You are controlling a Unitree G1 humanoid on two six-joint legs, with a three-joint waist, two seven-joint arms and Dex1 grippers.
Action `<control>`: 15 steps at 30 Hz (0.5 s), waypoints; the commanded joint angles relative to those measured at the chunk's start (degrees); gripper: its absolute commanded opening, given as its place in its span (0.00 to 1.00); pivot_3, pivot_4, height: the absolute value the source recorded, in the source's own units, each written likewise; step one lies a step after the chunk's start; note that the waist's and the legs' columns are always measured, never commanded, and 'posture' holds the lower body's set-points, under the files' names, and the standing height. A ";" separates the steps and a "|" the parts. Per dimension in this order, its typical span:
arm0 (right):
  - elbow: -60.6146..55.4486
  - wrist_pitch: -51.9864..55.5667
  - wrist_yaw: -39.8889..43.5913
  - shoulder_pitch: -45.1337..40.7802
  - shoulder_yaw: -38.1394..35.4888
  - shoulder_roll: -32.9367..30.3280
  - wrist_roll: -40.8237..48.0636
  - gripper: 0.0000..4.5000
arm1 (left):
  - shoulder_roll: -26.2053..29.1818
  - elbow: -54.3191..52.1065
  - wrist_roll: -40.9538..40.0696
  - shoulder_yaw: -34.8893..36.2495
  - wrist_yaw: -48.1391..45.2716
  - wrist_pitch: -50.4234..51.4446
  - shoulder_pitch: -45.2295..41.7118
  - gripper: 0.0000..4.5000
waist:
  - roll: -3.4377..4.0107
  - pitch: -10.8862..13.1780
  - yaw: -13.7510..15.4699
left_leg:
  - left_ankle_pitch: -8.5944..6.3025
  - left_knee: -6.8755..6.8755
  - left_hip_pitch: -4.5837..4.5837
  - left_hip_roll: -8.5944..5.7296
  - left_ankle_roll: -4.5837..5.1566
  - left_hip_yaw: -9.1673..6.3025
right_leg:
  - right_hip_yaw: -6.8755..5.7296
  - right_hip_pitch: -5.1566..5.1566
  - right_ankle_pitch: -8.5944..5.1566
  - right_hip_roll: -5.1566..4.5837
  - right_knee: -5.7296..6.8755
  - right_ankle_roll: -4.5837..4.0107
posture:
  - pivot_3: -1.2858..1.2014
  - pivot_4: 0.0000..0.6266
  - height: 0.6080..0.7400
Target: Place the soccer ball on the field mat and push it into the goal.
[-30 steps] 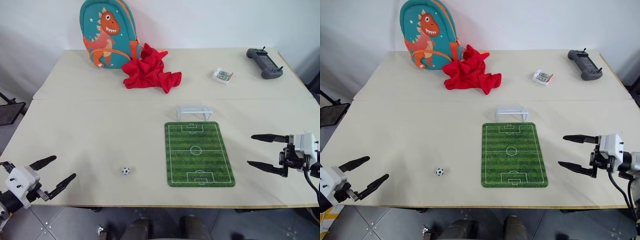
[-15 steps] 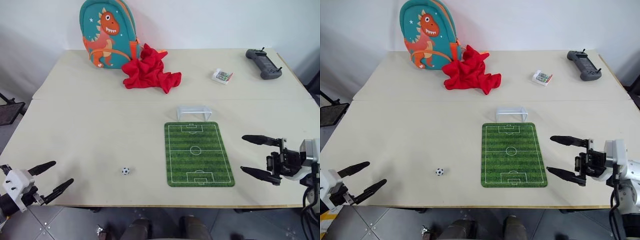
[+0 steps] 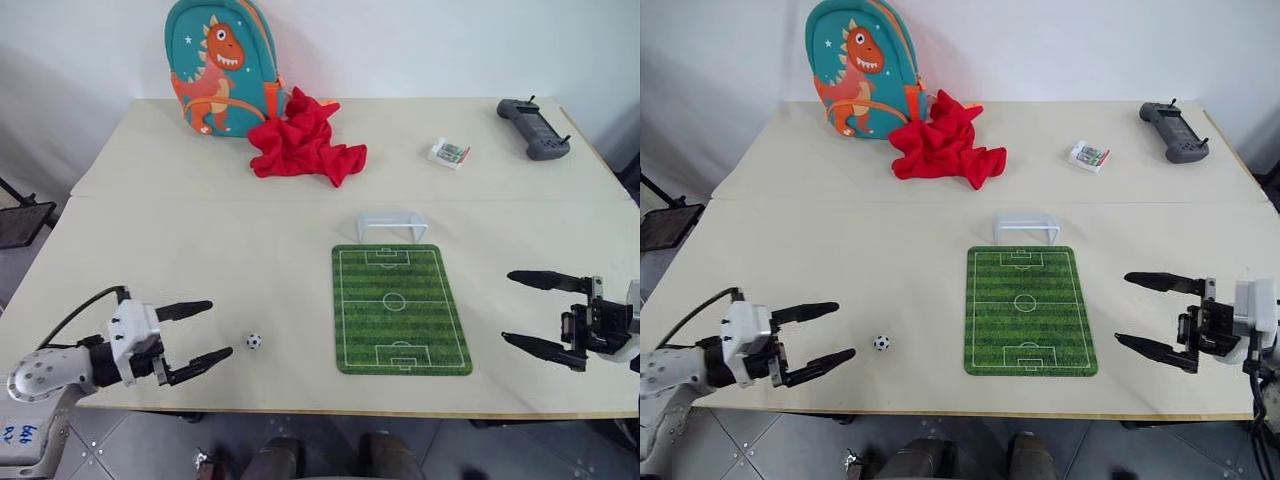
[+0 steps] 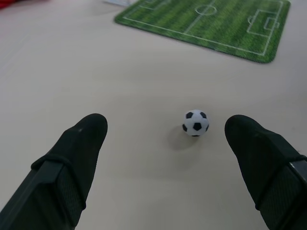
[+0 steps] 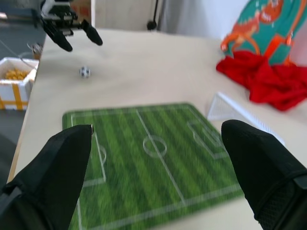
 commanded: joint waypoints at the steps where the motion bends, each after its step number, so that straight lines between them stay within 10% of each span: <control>1: -0.33 -1.48 3.85 0.85 -0.30 -1.66 1.28 1.00 | -1.74 -0.07 2.05 -3.01 1.10 -1.17 -2.09 0.99 | 0.00 0.00 0.02 | 0.00 0.02 -0.02 0.00 0.00 0.00 | 0.00 0.00 0.00 0.01 0.00 0.00 | 0.52 0.24 1.00; 15: -1.62 -1.27 3.84 1.75 -2.26 0.44 0.18 1.00 | -5.89 5.35 8.91 -11.77 2.74 -3.98 -6.55 0.95 | 0.00 0.00 0.11 | 0.00 0.07 -0.01 0.00 0.00 0.02 | -0.01 -0.01 0.00 0.01 0.05 0.00 | 0.52 0.24 1.00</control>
